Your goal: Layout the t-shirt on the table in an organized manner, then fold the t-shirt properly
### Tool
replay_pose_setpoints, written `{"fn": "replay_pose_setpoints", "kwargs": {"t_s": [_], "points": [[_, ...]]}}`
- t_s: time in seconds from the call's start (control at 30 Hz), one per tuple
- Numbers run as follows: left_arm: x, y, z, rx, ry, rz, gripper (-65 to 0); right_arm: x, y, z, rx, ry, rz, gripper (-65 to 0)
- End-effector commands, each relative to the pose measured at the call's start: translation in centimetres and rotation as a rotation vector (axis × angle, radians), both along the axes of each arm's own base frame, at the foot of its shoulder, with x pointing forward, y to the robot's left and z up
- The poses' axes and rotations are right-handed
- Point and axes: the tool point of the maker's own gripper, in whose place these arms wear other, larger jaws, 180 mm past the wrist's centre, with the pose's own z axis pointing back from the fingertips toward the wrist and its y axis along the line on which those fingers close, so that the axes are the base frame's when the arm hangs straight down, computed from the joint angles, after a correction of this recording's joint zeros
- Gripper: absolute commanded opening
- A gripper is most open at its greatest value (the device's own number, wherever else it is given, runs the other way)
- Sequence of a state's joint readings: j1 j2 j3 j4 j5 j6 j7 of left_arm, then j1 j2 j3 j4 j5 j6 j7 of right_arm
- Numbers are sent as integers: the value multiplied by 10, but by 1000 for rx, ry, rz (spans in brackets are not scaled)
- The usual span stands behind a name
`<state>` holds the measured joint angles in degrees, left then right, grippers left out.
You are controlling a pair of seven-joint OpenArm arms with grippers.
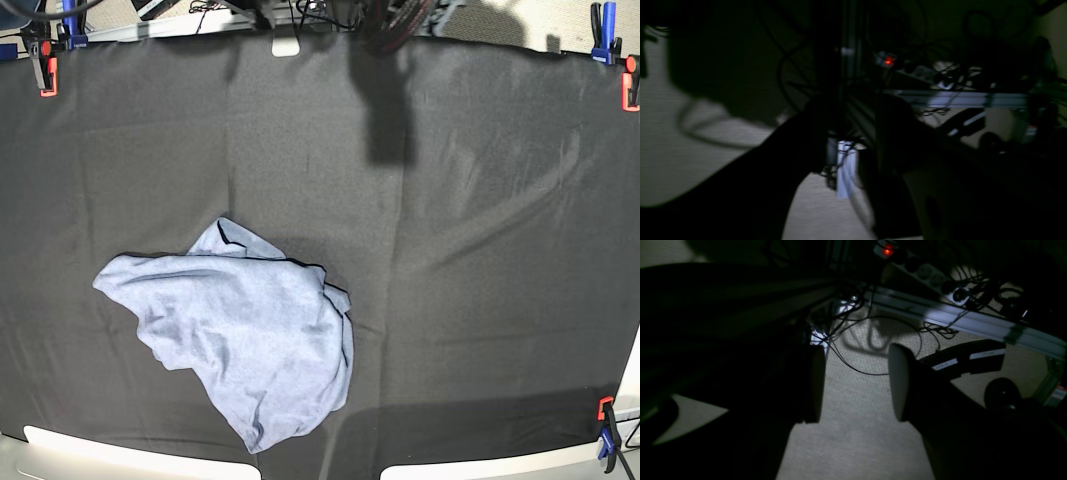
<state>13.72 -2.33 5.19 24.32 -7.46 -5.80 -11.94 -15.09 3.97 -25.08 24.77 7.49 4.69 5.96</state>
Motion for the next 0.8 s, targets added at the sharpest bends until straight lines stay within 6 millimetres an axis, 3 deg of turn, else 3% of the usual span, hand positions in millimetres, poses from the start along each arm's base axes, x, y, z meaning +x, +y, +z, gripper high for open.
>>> {"fn": "replay_pose_setpoints", "kwargs": {"t_s": [0.0,0.17,0.33,0.57,0.77], "points": [[-15,-1,1,-5,21,-3,-435,-2,1,1,6,-1,2,-347],[-27,2,10,-4,-2,-1,-435,-3,2,1,6,3,2,-347],[-40,0,17,-11,6,-4,-435,-16,0,5,11,11,7,-347],[-49,0,26,-16,2,-8,-435,-32,-2,31,52,-48,15,-347],[-53,18,44,8,-46,-26,-435,-37,1,52,86,-92,23,-347]]}}
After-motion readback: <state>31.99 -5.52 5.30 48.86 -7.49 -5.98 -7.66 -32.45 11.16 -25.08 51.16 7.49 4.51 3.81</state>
